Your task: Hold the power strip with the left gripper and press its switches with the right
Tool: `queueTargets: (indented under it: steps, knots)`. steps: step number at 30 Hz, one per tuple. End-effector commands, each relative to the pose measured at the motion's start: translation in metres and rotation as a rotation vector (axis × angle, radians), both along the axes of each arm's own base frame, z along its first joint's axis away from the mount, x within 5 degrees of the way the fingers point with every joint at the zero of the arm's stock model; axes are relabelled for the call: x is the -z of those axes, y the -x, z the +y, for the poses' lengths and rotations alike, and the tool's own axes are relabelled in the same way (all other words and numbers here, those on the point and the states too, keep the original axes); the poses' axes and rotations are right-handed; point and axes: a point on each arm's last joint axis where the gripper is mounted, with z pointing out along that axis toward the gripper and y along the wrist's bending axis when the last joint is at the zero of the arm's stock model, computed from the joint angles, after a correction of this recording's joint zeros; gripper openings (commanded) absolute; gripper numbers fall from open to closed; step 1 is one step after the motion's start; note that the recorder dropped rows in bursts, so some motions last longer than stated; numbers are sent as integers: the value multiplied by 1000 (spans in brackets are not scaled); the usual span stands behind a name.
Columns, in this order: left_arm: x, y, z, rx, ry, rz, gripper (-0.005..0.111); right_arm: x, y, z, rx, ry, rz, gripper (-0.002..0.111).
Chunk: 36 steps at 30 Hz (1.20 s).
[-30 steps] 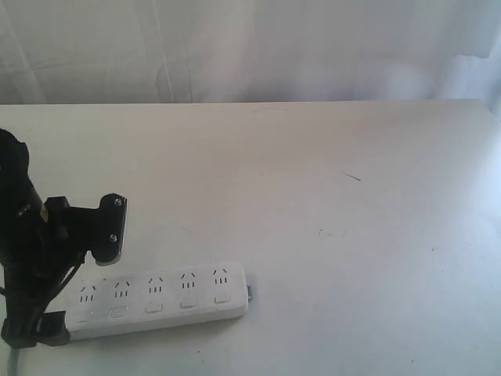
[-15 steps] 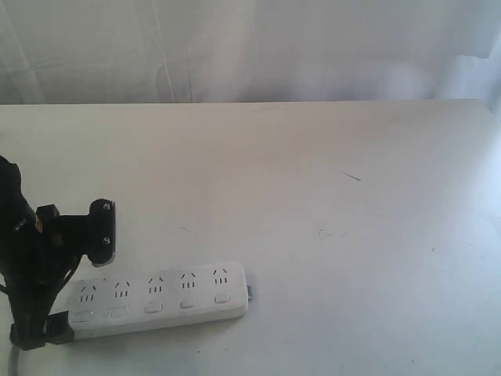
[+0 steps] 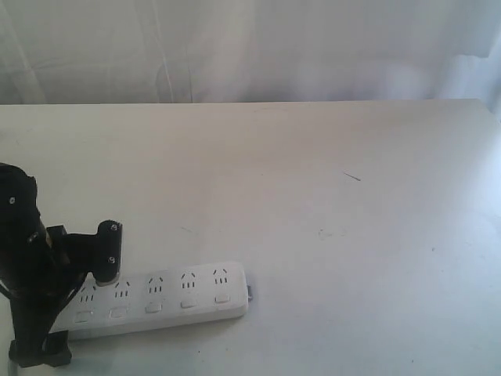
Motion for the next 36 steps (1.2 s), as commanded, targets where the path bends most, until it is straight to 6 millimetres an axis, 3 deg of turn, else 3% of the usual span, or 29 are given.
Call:
queueTargets:
  steps: [1,15,28,29,31,36]
  knots:
    - [4,5,1,11,-10,51,105,1,0,0,1,3,-6,0]
    - [4,-4,-2,-11,33,-43,105,1,0,0,1,3,-6,0]
    - [18,-11,-5,-38,49,-59,102,1,0,0,1,3,-6,0]
    - [18,-13,-6,-59,60,-73,98,1,0,0,1,3,-6,0]
    - [17,-15,-7,-103,78,-98,78,1,0,0,1,3,-6,0]
    - [17,-16,-7,-123,82,-104,5,1,0,0,1,3,-6,0]
